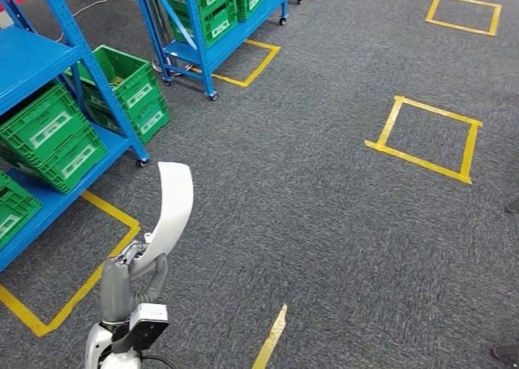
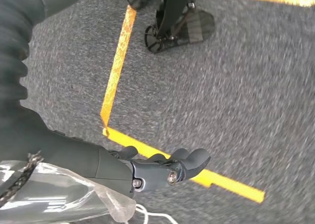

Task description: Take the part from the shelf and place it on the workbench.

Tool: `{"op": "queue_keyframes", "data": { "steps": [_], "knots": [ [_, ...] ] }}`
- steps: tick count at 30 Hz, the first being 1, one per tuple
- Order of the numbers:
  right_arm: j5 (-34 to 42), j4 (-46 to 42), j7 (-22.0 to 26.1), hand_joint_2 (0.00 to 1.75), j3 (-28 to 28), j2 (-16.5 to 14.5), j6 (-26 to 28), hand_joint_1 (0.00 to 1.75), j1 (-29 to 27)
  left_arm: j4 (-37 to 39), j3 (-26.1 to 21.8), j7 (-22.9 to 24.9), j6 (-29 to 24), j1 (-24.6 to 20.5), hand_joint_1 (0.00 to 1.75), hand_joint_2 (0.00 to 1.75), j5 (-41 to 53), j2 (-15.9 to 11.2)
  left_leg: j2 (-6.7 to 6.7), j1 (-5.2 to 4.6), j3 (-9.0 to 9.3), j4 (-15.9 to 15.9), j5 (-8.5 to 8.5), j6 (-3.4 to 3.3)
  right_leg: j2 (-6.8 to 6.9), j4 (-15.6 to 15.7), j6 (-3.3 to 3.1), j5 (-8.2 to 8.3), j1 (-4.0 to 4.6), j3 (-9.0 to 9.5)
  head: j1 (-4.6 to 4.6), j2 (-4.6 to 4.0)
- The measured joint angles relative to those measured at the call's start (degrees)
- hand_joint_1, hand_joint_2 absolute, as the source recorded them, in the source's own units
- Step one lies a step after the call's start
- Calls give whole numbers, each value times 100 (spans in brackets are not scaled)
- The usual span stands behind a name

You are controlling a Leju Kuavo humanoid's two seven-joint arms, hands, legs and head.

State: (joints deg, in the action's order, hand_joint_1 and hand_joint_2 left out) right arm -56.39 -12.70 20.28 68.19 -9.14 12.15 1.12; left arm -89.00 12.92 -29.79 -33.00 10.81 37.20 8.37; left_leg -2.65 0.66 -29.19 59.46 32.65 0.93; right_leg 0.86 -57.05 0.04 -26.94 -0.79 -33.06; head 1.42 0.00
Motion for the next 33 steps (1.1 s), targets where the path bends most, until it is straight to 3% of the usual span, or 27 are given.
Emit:
{"op": "queue_keyframes", "data": {
  "steps": [2, 3, 4, 5, 7, 8, 9, 11, 13, 15, 16, 17, 19, 20, 22, 25, 27, 29, 30, 31, 32, 33],
  "knots": [
    [1, 0, 0, 175, 8, 0, 0, 0, 12, 5, -1, 0, 1, 8, 175, 175, 0, -3, 91, -5, -196, 444, 224, -6, -64, 0, -20, 5, 11, -6, -12, 0],
    [3, 0, -3, 175, 16, -1, 0, 0, 14, 17, -1, 0, 4, 14, 175, 175, -1, -6, 146, -25, -373, 798, 319, -46, -164, -1, -41, 11, 42, -8, -19, 0],
    [0, 0, -14, 175, 28, -10, -1, 0, 18, 28, -2, 1, 5, 18, 175, 175, -1, -10, 321, -89, -386, 775, 203, -168, -324, -1, -64, 21, 76, -1, -21, 0],
    [-5, 0, -28, 175, 38, -24, -1, 0, 24, 38, -2, 2, 6, 22, 175, 175, -2, -13, 461, -145, -325, 559, -8, -292, -478, -5, -77, 30, 112, 1, -15, 0],
    [-22, 0, -55, 175, 57, -53, -4, 0, 33, 46, -3, 4, 2, 23, 175, 175, -4, -17, 695, -251, -70, -128, -427, -520, -740, -8, -62, 62, 136, -20, -32, 0],
    [-30, 0, -61, 175, 60, -59, -6, 0, 30, 46, -3, 4, 1, 22, 175, 175, -5, -16, 660, -250, -62, -187, -427, -534, -796, 0, -32, 84, 133, -50, -44, 0],
    [-35, -1, -66, 175, 64, -60, -7, 0, 16, 46, -4, 5, 0, 18, 175, 175, -8, -12, 603, -232, -38, -267, -441, -527, -816, 5, -9, 97, 130, -81, -59, 0],
    [-41, -3, -71, 175, 70, -59, -3, 0, -4, 46, -6, 5, 1, 18, 175, 175, -9, 2, 471, -184, 8, -418, -502, -488, -627, -132, 41, -11, 150, -195, -41, 1],
    [-40, -4, -70, 175, 72, -57, 1, 0, 12, 48, -12, 5, 2, 37, 175, 175, -10, 8, 315, -160, 28, -481, -533, -460, -302, -702, 121, -338, 131, -486, -22, 1],
    [-39, -4, -70, 175, 73, -57, 0, 0, 29, 54, -21, 7, 2, 57, 175, 175, -10, 7, 139, -152, 23, -472, -521, -439, -155, -1390, 225, -602, 55, -817, -19, 0],
    [-39, -4, -70, 175, 74, -57, 0, 0, 27, 56, -24, 7, 2, 61, 175, 175, -10, 7, 55, -142, 24, -465, -506, -418, -122, -1511, 274, -599, 14, -868, -18, 0],
    [-38, -5, -70, 175, 75, -57, 0, 0, 20, 58, -24, 7, 2, 62, 175, 175, -10, 7, -22, -125, 28, -453, -488, -390, -87, -1397, 320, -492, -26, -798, -18, 0],
    [-38, -7, -70, 175, 77, -57, 0, 0, 12, 59, -24, 7, 2, 60, 175, 175, -10, 7, -155, -87, 41, -405, -433, -307, 84, -652, 405, -170, -82, -386, -16, 0],
    [-39, -8, -69, 175, 77, -66, -1, 0, 17, 59, -25, 7, 2, 59, 175, 175, -11, 6, -207, -84, 42, -369, -398, -257, 186, -306, 407, -62, -92, -185, -11, 0],
    [-40, -10, -70, 175, 77, -81, -3, 0, 32, 59, -27, 8, 2, 56, 175, 175, -10, 5, -288, -99, 51, -317, -351, -171, 278, -32, 317, -35, -71, -15, -22, 0],
    [-44, -15, -72, 175, 77, -81, -1, 0, 24, 59, -29, 9, 1, 49, 175, 175, -13, 7, -350, -73, 79, -282, -292, -76, 120, -57, 134, -31, -43, -33, -45, 0],
    [-82, -16, -64, 175, 77, -80, 2, 0, 25, 59, -34, 10, -10, 54, 175, 175, -21, 4, -137, -36, -35, 32, -42, -32, 7, -40, 53, -8, -45, -35, -63, 0],
    [-170, -16, -34, 175, 72, -79, 3, 0, 47, 59, -69, 13, -29, 96, 175, 175, -75, -25, 128, -23, -365, 794, 361, -27, -129, -39, 5, 4, -27, -42, -79, 0],
    [-215, -16, -16, 175, 68, -79, 2, 0, 59, 59, -102, 13, -36, 125, 175, 175, -123, -47, 182, -24, -539, 1163, 494, -36, -209, -41, -8, 7, -10, -46, -80, 0],
    [-243, -16, -5, 175, 64, -79, 3, 0, 68, 59, -137, 12, -37, 148, 175, 175, -176, -73, 209, -28, -654, 1377, 518, -54, -292, -43, -17, 9, 9, -46, -81, 0],
    [-257, -15, 1, 175, 62, -79, 3, 0, 72, 59, -173, 10, -36, 162, 175, 175, -218, -99, 228, -35, -672, 1364, 418, -82, -373, -46, -21, 11, 25, -44, -83, 0],
    [-266, -15, 3, 175, 61, -79, 4, 0, 74, 59, -206, 7, -36, 168, 175, 175, -244, -121, 261, -46, -586, 1119, 211, -119, -451, -48, -22, 12, 37, -36, -83, 0]
  ]
}}
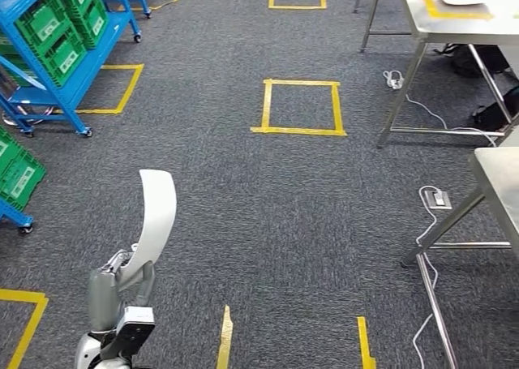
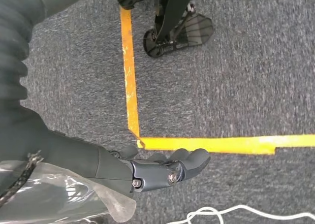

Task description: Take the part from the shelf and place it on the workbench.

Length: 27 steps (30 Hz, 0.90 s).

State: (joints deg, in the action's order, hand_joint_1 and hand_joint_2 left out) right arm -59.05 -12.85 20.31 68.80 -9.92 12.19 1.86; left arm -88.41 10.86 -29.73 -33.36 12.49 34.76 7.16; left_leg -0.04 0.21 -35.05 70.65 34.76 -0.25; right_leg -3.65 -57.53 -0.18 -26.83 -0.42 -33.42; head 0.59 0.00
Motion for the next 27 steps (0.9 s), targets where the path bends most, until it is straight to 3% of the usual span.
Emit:
{"op": "queue_keyframes", "data": {
  "steps": [2, 3, 5, 7, 8, 9, 11, 13, 14, 15, 16, 18, 20, 22, 24, 26, 27],
  "knots": [
    [-6, 0, 3, 175, -2, -1, 1, 0, 6, 0, -46, -4, 1, 4, 175, 175, -16, -34, 215, -19, 303, -767, -438, -79, -137, -7, 8, 5, 14, 5, 1, 0],
    [-7, 0, 5, 175, -3, -1, 1, 0, 14, -1, -60, -5, 1, 6, 175, 175, -16, -43, 330, -23, 423, -1068, -553, -101, -200, -14, 22, 14, 14, -9, 0, 0],
    [-8, 0, 8, 175, -4, -2, 1, 0, 25, -1, -79, -8, 4, 14, 175, 175, -17, -55, 430, -30, 495, -1273, -570, -115, -309, -10, 79, 49, 1, -61, -1, 0],
    [-8, 0, 8, 175, -4, -2, 1, 0, 8, -1, -93, -9, 6, 13, 175, 175, -20, -58, 313, -27, 507, -1340, -605, -135, -350, 0, 148, 69, -10, -120, -2, 0],
    [-8, 0, 8, 175, -4, -2, 2, 0, -1, -2, -98, -10, 7, 11, 175, 175, -21, -56, 245, -19, 516, -1382, -633, -159, -245, -64, 174, 16, -2, -172, 8, 0],
    [-8, 0, 9, 175, -4, -2, 2, 0, 1, -2, -104, -11, 8, 13, 175, 175, -22, -55, 166, -11, 524, -1423, -661, -181, -86, -243, 200, -104, 9, -271, 19, 0],
    [-8, 0, 10, 175, -4, -2, 3, 0, 20, -2, -113, -13, 10, 28, 175, 175, -22, -56, 3, -19, 520, -1449, -678, -207, 241, -930, 245, -482, 13, -591, 34, 0],
    [-9, 0, 10, 175, -7, -2, 2, 0, 23, -2, -121, -13, 11, 39, 175, 175, -22, -60, -170, -35, 509, -1444, -675, -211, 329, -1544, 288, -713, -6, -848, 33, 0],
    [-9, 0, 10, 175, -8, -2, 1, 0, 17, -2, -123, -13, 11, 40, 175, 175, -22, -60, -248, -40, 508, -1443, -671, -210, 347, -1571, 301, -682, -14, -832, 33, 0],
    [-9, 0, 10, 175, -8, -1, 1, 0, 9, -2, -125, -13, 11, 39, 175, 175, -22, -60, -316, -42, 511, -1441, -666, -205, 377, -1354, 305, -553, -18, -690, 35, 0],
    [-8, -1, 10, 175, -8, 1, 1, 0, 6, -2, -127, -13, 11, 39, 175, 175, -21, -60, -378, -43, 520, -1439, -658, -195, 453, -946, 301, -371, -17, -442, 36, 0],
    [-8, -1, 13, 175, -8, 4, 3, 0, 23, -2, -134, -14, 11, 36, 175, 175, -21, -59, -486, -64, 537, -1428, -634, -155, 656, -169, 241, -149, 15, 18, 32, 0],
    [-8, 0, 18, 175, -10, 8, 5, 0, 40, -2, -139, -17, 11, 29, 175, 175, -19, -56, -576, -85, 548, -1419, -623, -105, 709, 93, 155, -120, 50, 170, 28, 0],
    [-8, 0, 19, 175, -12, 10, 7, 0, 31, -3, -143, -27, 8, 15, 175, 175, -16, -48, -636, -78, 559, -1411, -606, -49, 593, 115, 80, -81, 41, 167, 31, 1],
    [-8, 0, 20, 175, -13, 11, 7, 0, 25, -4, -147, -40, 2, 3, 175, 175, -13, -45, -452, -54, 494, -1213, -436, 13, 486, 154, 13, -43, 13, 176, 11, 1],
    [-8, 0, 21, 175, -13, 10, 9, 0, 37, -3, -152, -50, -5, 10, 175, 175, -12, -50, -159, -25, 209, -542, -57, 55, 362, 168, -27, -22, 1, 170, -17, 0],
    [-7, 0, 21, 175, -14, 10, 11, 0, 43, -2, -158, -53, -8, 16, 175, 175, -12, -53, -86, -16, 19, -128, 122, 65, 290, 164, -36, -17, 3, 161, -22, 0]
  ]
}}
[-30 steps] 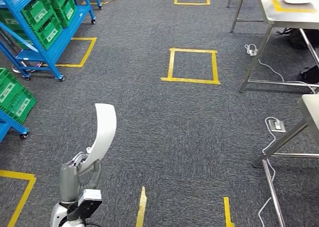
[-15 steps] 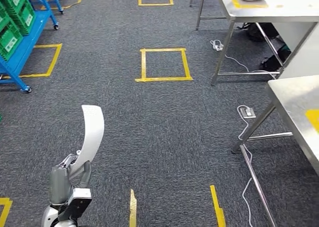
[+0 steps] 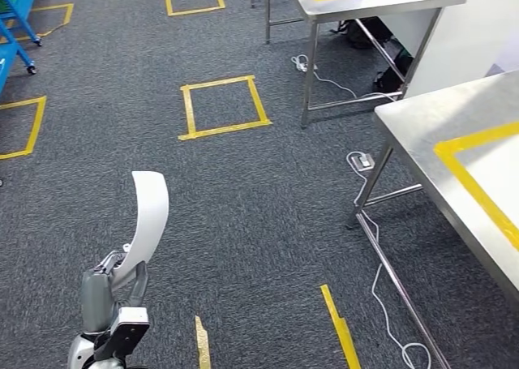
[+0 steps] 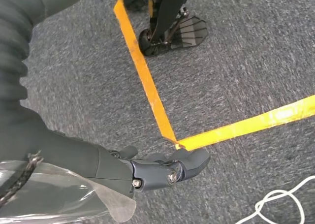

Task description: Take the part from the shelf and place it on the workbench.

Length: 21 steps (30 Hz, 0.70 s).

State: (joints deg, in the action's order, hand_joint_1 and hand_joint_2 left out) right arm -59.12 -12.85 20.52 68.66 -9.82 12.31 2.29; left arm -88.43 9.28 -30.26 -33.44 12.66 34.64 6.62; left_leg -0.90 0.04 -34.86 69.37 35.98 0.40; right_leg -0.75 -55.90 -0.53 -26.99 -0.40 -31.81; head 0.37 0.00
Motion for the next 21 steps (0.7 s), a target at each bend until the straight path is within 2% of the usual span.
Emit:
{"op": "queue_keyframes", "data": {
  "steps": [1, 2, 3, 4, 6, 7, 8, 10, 11, 12, 14, 15, 16, 17, 18, 19, 21],
  "knots": [
    [1, 0, 0, 175, -1, -1, 3, 0, 1, 1, -9, -1, -1, 5, 175, 175, 0, -3, 27, 4, -144, 306, 89, 5, -73, -6, -4, 2, 2, -5, -1, 0],
    [1, 0, 0, 175, -2, -1, 5, 0, -1, 2, -18, -2, -1, 7, 175, 175, -1, -4, 37, 6, -207, 423, 63, 4, -146, -14, -4, 3, 4, -7, -1, 0],
    [2, 0, 1, 175, -2, -1, 6, 0, -5, 2, -28, -4, -1, 5, 175, 175, -1, -6, 48, 9, -162, 303, -82, -2, -222, -25, -3, 3, 4, -6, -2, 0],
    [5, 0, 5, 175, -3, -1, 6, 0, -6, 2, -35, -10, -1, 2, 175, 175, -1, -8, 85, 15, -25, -20, -311, -13, -299, -38, 1, 2, 3, -2, -2, 0],
    [51, 0, 34, 175, -1, -3, -3, 0, -1, 4, -40, -60, 34, -16, 175, 175, 20, -10, 328, 46, 302, -785, -675, -36, -448, -74, 32, 0, 6, -21, 1, 0],
    [89, 0, 56, 175, 2, -3, -16, 0, 2, 9, -36, -90, 64, -38, 175, 175, 57, -7, 435, 55, 397, -1029, -749, -44, -511, -91, 64, 7, 4, -55, 1, 0],
    [131, 0, 76, 175, 8, -4, -35, 0, -3, 16, -27, -111, 97, -69, 175, 175, 111, 5, 509, 58, 426, -1134, -750, -54, -565, -103, 102, 20, -1, -98, 3, 0],
    [189, -1, 101, 175, 22, -3, -82, 0, -44, 35, 16, -104, 144, -161, 175, 175, 249, 54, 442, 51, 408, -1173, -756, -100, -653, -106, 182, 48, -26, -176, 4, 0],
    [204, -2, 107, 175, 29, -2, -104, 0, -72, 45, 52, -80, 157, -217, 175, 175, 306, 86, 383, 53, 407, -1193, -774, -139, -603, -142, 211, 23, -27, -218, 8, 0],
    [214, -4, 111, 175, 36, -1, -124, 0, -89, 55, 89, -55, 166, -270, 175, 175, 349, 115, 314, 56, 407, -1215, -793, -180, -490, -262, 232, -56, -22, -297, 24, 0],
    [216, -11, 118, 175, 49, 1, -162, 0, -87, 91, 142, 4, 165, -352, 175, 175, 389, 147, 142, 43, 400, -1236, -811, -232, -157, -864, 257, -381, -7, -609, 60, 0],
    [211, -14, 120, 175, 54, 1, -181, 0, -79, 115, 149, 29, 161, -378, 175, 175, 392, 151, 50, 29, 391, -1235, -810, -244, -50, -1270, 269, -562, -10, -806, 76, 0],
    [206, -17, 122, 175, 56, 1, -197, 0, -77, 146, 152, 53, 158, -402, 175, 175, 391, 150, -44, 15, 385, -1234, -808, -247, 9, -1607, 278, -684, -15, -963, 78, 0],
    [200, -20, 124, 175, 59, 2, -208, 0, -83, 175, 154, 72, 157, -428, 175, 175, 387, 149, -129, 4, 382, -1233, -806, -250, 37, -1767, 283, -709, -18, -1027, 77, 0],
    [195, -23, 126, 175, 62, 5, -216, 0, -95, 202, 156, 87, 157, -458, 175, 175, 382, 149, -206, -3, 382, -1232, -804, -252, 60, -1693, 279, -628, -19, -969, 79, 0],
    [192, -27, 129, 175, 66, 9, -221, 0, -107, 224, 157, 99, 158, -488, 175, 175, 376, 150, -272, -8, 386, -1232, -801, -250, 99, -1382, 267, -461, -16, -782, 79, 0],
    [186, -41, 139, 175, 72, 21, -234, 0, -113, 251, 160, 124, 160, -539, 175, 175, 364, 151, -388, -29, 404, -1230, -787, -230, 328, -523, 217, -166, 20, -279, 78, 0]
  ]
}}
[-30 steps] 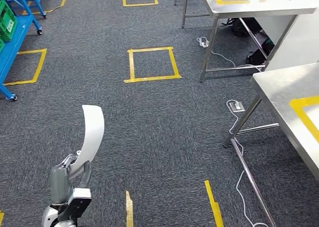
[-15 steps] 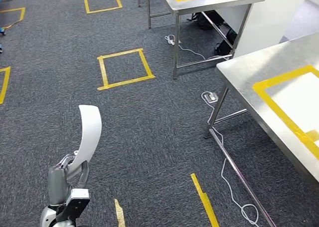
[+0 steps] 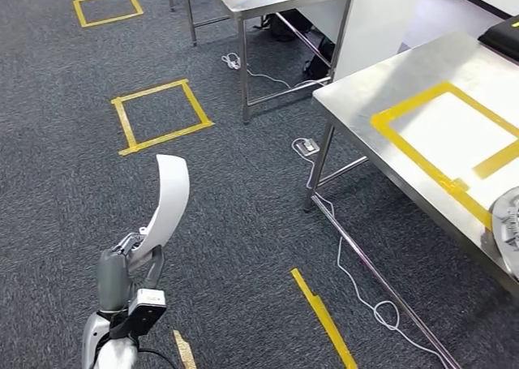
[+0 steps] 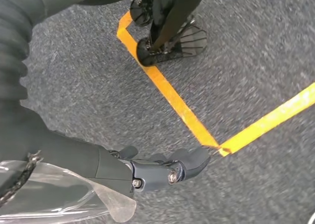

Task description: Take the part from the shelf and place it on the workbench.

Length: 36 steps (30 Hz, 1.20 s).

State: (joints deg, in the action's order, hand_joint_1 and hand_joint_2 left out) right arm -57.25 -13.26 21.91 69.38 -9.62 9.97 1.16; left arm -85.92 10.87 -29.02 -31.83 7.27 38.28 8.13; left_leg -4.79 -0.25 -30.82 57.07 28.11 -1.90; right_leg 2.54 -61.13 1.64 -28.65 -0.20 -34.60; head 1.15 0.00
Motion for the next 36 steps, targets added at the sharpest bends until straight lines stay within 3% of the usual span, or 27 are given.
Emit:
{"op": "queue_keyframes", "data": {
  "steps": [2, 4, 5, 7, 9, 11, 12, 14, 16, 17, 20, 22, 25, 26, 27, 28, 30, 31, 33, 36],
  "knots": [
    [-3, -14, 10, 175, 2, 7, -14, 0, 16, 19, 3, 19, 2, -30, 175, 175, -9, -2, -96, -20, 17, 4, 13, 46, 156, 436, -56, 82, 48, 260, -9, 0],
    [-3, -22, 16, 175, 2, 7, -21, 0, 16, 37, 10, 28, 3, -46, 175, 175, -15, -1, -186, -19, 40, -2, 20, 103, 69, 466, -103, 95, 61, 256, -15, 0],
    [-4, -23, 17, 175, 2, 7, -22, 0, 7, 45, 15, 29, 3, -56, 175, 175, -16, 1, -153, -11, 51, 15, 47, 139, 9, 486, -129, 111, 47, 263, -18, 0],
    [-5, -30, 21, 175, 3, 8, -24, 0, 4, 54, 21, 29, 2, -73, 175, 175, -16, -1, 114, 15, -43, 301, 263, 211, -106, 532, -190, 150, 12, 302, -41, 0],
    [-10, -36, 26, 175, 4, 9, -27, 0, 21, 71, 23, 32, 2, -69, 175, 175, -19, -13, 381, 46, -357, 1016, 640, 254, -231, 539, -226, 168, 2, 299, -63, 0],
    [-23, -37, 37, 175, 3, 9, -38, 0, 24, 94, 23, 41, 3, -58, 175, 175, -25, -26, 425, 59, -642, 1606, 816, 276, -364, 527, -236, 166, 5, 293, -65, 0],
    [-30, -38, 43, 175, 3, 9, -45, 0, 16, 101, 23, 47, 4, -57, 175, 175, -30, -30, 427, 64, -662, 1611, 726, 280, -426, 514, -234, 160, 4, 294, -64, 0],
    [-38, -38, 54, 175, 4, 9, -62, 0, -1, 107, 23, 57, 5, -62, 175, 175, -38, -35, 454, 85, -435, 1026, 295, 280, -533, 473, -214, 134, -4, 300, -66, 0],
    [-42, -38, 60, 175, 4, 10, -74, 0, -3, 110, 25, 62, 6, -76, 175, 175, -42, -37, 550, 103, -166, 369, 35, 260, -611, 419, -167, 102, -5, 271, -67, 0],
    [-43, -39, 62, 175, 4, 13, -76, 0, -2, 114, 28, 64, 7, -80, 175, 175, -43, -37, 593, 101, -108, 198, 7, 239, -637, 395, -134, 95, -6, 241, -65, 0],
    [-43, -44, 67, 175, 4, 22, -78, 0, -21, 122, 42, 69, 11, -87, 175, 175, -51, -36, 602, 76, -114, 127, 23, 134, -671, 379, -26, 88, -24, 172, -68, 0],
    [-43, -47, 71, 175, 4, 31, -80, 0, -29, 122, 50, 68, 10, -101, 175, 175, -54, -28, 565, 86, -95, 91, 6, 60, -544, 176, 28, -45, -29, 54, -46, 0],
    [-50, -49, 75, 175, 2, 35, -91, 0, -11, 123, 54, 67, 9, -103, 175, 175, -54, -21, 485, 72, -78, 78, 28, -13, -318, -892, 81, -501, -39, -508, -10, 0],
    [-54, -49, 75, 175, 2, 36, -94, 0, -12, 124, 54, 67, 7, -101, 175, 175, -54, -22, 463, 63, -71, 79, 39, -22, -299, -1190, 91, -571, -43, -677, -11, 0],
    [-61, -49, 75, 175, 2, 40, -96, 0, -17, 125, 54, 68, 5, -101, 175, 175, -55, -22, 448, 57, -58, 79, 52, -25, -293, -1281, 94, -529, -43, -746, -10, 0],
    [-68, -49, 75, 175, 3, 44, -96, 0, -23, 125, 54, 68, 3, -102, 175, 175, -56, -22, 439, 53, -36, 79, 69, -23, -290, -1140, 87, -381, -42, -695, -9, 0],
    [-83, -50, 75, 175, 5, 59, -96, 0, -23, 125, 53, 69, 1, -105, 175, 175, -58, -20, 429, 47, 32, 78, 116, -2, -257, -369, 47, 23, -30, -310, -9, 0],
    [-86, -50, 78, 175, 6, 65, -96, 0, -15, 125, 52, 69, -1, -110, 175, 175, -60, -19, 424, 38, 58, 84, 143, 21, -236, -1, 18, 130, -15, -103, -10, 0],
    [-90, -51, 80, 175, 7, 74, -95, 0, 7, 126, 52, 72, -4, -117, 175, 175, -65, -15, 409, 27, 81, 85, 178, 78, -212, 320, -38, 128, 20, 101, -19, 1],
    [-92, -51, 83, 175, 9, 78, -94, 0, -4, 125, 53, 74, -6, -128, 175, 175, -71, -9, 397, 32, 129, 96, 242, 173, -240, 397, -130, 98, 11, 193, -36, 3]
  ]
}}
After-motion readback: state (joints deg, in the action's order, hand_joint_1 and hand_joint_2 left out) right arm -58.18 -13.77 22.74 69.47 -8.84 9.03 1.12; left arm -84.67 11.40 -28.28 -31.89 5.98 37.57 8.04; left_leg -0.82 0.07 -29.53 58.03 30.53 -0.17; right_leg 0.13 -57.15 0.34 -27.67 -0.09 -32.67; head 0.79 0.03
